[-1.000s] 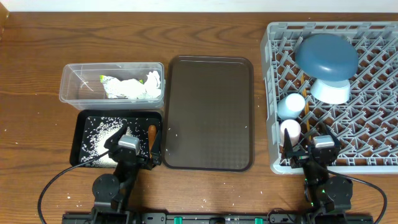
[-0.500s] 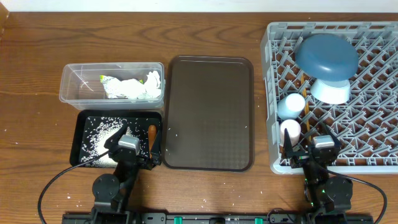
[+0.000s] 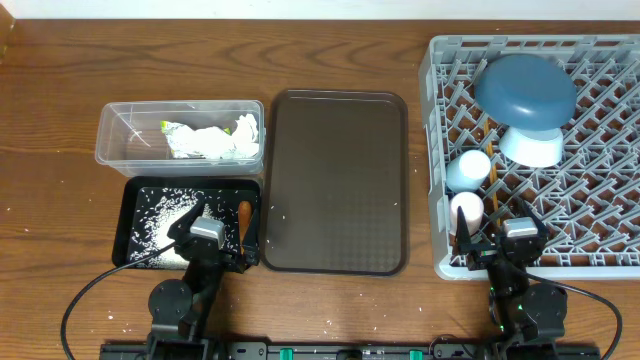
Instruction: Sort waste into correct bins and load items into the dishwasher rack
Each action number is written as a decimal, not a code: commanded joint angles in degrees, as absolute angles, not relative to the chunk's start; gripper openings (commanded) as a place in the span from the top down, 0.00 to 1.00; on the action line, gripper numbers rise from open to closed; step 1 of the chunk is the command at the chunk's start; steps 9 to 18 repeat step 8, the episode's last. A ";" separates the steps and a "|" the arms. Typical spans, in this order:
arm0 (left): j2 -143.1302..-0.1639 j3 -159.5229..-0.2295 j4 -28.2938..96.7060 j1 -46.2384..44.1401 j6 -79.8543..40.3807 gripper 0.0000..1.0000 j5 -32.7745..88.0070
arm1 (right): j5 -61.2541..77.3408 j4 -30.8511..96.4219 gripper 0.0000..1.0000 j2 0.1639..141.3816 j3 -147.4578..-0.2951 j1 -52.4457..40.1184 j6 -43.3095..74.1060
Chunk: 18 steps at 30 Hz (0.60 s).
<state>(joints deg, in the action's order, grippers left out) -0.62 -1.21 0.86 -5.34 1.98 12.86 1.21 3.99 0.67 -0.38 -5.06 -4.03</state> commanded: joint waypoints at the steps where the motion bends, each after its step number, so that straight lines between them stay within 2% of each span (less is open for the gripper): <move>1: -0.23 -0.23 2.79 -5.10 2.98 0.03 12.56 | 0.62 4.29 0.01 0.30 -0.32 -4.89 -4.58; 18: -0.23 -0.23 2.76 -5.10 2.98 0.03 12.56 | 0.62 4.29 0.01 0.30 -0.32 -4.89 -4.58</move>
